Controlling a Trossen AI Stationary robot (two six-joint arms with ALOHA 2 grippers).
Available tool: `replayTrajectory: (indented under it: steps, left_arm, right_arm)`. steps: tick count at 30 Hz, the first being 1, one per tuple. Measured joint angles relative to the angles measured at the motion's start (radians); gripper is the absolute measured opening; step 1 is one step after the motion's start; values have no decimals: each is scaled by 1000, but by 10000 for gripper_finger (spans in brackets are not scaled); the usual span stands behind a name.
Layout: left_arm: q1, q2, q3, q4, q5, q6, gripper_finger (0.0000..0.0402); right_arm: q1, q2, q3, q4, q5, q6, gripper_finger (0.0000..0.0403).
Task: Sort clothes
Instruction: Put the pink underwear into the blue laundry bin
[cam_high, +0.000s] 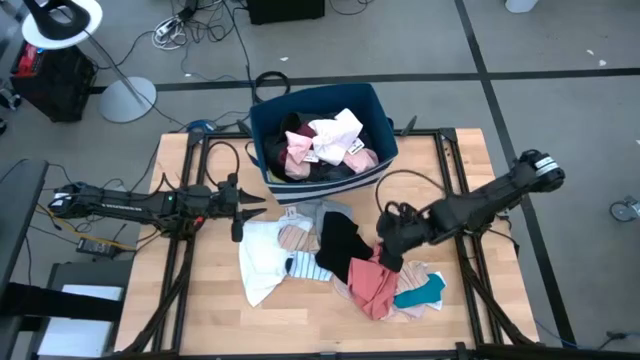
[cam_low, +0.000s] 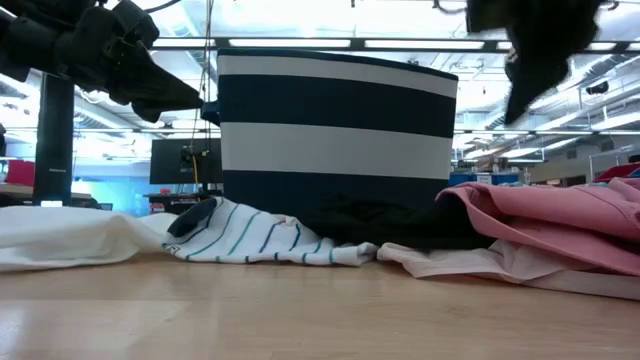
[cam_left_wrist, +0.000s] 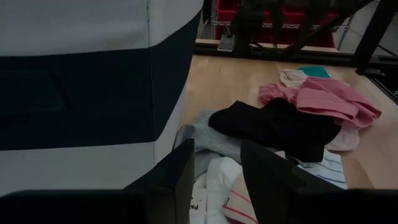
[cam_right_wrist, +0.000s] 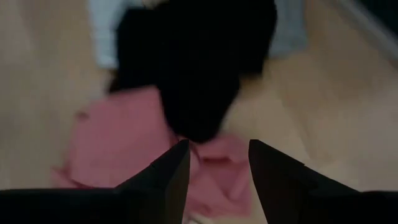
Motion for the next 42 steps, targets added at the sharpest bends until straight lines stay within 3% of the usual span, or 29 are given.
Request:
replayTrajectory:
  steps: [13, 15, 18, 20, 30, 36, 42]
  left_arm:
    - [0, 0, 0, 0, 0, -3, 136]
    - [0, 0, 0, 0, 0, -3, 136]
    - [0, 0, 0, 0, 0, -3, 137]
    - [0, 0, 0, 0, 1, -4, 136]
    - [0, 0, 0, 1, 1, -4, 137]
    - [0, 0, 0, 1, 1, -4, 136]
    - [0, 0, 0, 3, 1, -4, 136]
  right_arm:
    - [-30, 238, -130, 149, -64, 48, 156]
    - [-36, 267, -132, 166, -65, 34, 128]
    - [-36, 267, -130, 183, -65, -9, 39]
    - [-35, 240, -118, 142, -63, -28, 15]
    - [-36, -17, 137, -186, 154, -65, 3]
    - [-56, -41, 354, -224, 270, -255, 2]
    - [-161, -11, 554, -167, 326, -501, 1]
